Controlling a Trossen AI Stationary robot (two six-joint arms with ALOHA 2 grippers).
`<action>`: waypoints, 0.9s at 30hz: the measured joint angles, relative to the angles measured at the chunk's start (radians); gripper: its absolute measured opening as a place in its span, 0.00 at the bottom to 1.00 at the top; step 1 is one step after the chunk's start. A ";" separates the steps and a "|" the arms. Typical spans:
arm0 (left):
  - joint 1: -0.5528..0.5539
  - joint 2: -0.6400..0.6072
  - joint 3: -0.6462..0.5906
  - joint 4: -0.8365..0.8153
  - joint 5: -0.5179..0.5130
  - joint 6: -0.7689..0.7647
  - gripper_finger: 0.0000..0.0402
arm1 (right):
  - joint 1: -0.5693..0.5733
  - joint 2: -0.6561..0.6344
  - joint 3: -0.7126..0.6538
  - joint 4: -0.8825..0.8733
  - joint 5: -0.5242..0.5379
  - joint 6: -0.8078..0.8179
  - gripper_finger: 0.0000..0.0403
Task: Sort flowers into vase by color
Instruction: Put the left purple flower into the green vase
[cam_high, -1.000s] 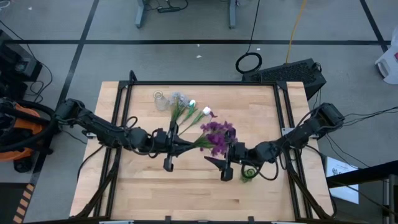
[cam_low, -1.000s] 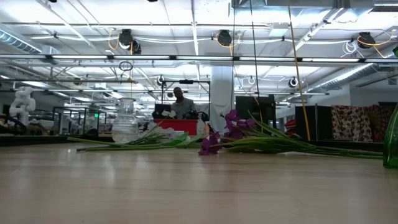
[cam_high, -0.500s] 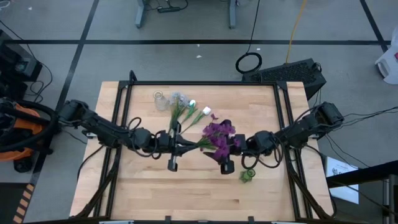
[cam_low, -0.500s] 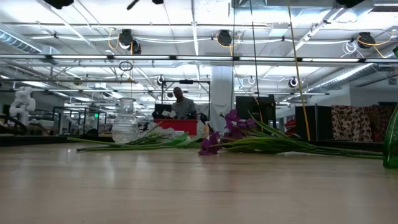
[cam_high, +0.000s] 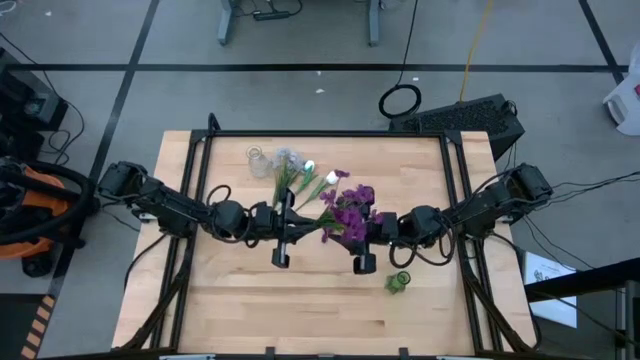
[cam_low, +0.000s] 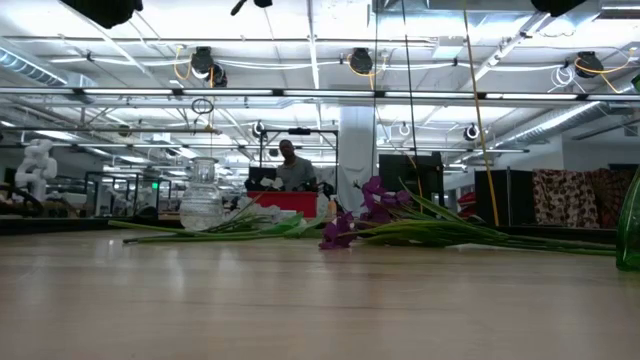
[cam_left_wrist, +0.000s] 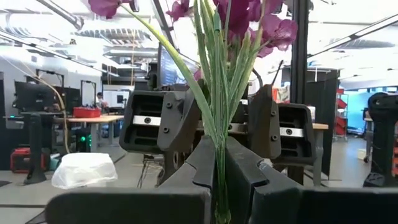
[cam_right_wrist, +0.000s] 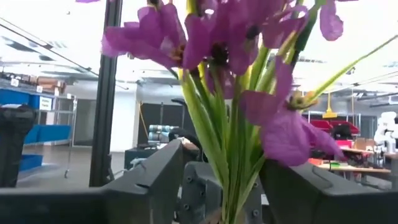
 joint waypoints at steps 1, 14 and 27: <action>0.002 0.000 0.000 0.000 0.000 0.000 0.05 | -0.008 0.000 0.000 0.004 -0.013 0.001 0.46; 0.004 0.000 0.000 0.010 -0.003 0.026 0.05 | -0.105 0.000 0.008 0.000 -0.173 0.098 0.23; 0.002 -0.002 0.000 -0.091 -0.149 -0.029 0.38 | -0.105 -0.001 0.008 -0.053 -0.166 0.164 0.02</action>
